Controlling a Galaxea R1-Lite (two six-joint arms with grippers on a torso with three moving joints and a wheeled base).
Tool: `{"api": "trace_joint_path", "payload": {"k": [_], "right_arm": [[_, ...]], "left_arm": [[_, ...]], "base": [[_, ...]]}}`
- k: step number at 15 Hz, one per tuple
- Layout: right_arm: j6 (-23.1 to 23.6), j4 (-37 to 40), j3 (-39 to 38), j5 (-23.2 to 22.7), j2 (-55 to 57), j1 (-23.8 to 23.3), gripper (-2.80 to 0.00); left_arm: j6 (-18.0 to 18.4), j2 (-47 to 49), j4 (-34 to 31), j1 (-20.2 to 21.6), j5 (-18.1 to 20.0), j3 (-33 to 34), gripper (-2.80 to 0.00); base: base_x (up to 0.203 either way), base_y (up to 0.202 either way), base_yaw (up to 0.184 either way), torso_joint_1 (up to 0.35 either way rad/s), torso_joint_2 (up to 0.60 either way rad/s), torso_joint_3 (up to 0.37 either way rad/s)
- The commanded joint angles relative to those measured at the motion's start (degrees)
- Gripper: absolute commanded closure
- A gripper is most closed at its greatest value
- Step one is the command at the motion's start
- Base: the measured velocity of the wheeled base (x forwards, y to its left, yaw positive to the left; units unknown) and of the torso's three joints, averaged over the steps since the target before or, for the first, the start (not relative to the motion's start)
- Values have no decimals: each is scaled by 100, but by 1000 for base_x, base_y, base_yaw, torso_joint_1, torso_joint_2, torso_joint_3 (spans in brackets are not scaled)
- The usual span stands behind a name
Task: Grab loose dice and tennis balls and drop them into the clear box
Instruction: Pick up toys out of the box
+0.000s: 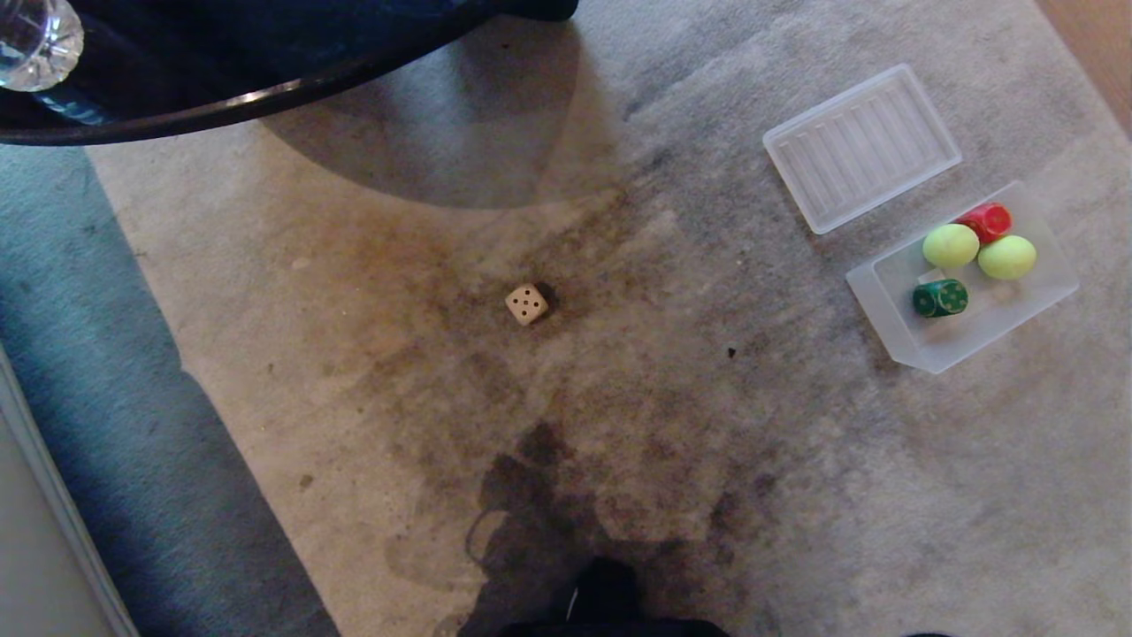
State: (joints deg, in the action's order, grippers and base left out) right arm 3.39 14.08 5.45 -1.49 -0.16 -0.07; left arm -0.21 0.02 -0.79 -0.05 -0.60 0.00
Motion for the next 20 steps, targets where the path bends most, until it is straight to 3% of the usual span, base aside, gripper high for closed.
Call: {"api": "trace_joint_path", "payload": {"k": [1,20], "right_arm": [[4,7,0,-1,-2,-1,0],[13,16,0,-1,-2,-1,0]], "left_arm": [[-6,-2,0,5,-2,0,0],[-4,-2,0,5,-2,0,0]], "base": [[0,0,0,0,0,0],[25,0,0,0,1,1]]}}
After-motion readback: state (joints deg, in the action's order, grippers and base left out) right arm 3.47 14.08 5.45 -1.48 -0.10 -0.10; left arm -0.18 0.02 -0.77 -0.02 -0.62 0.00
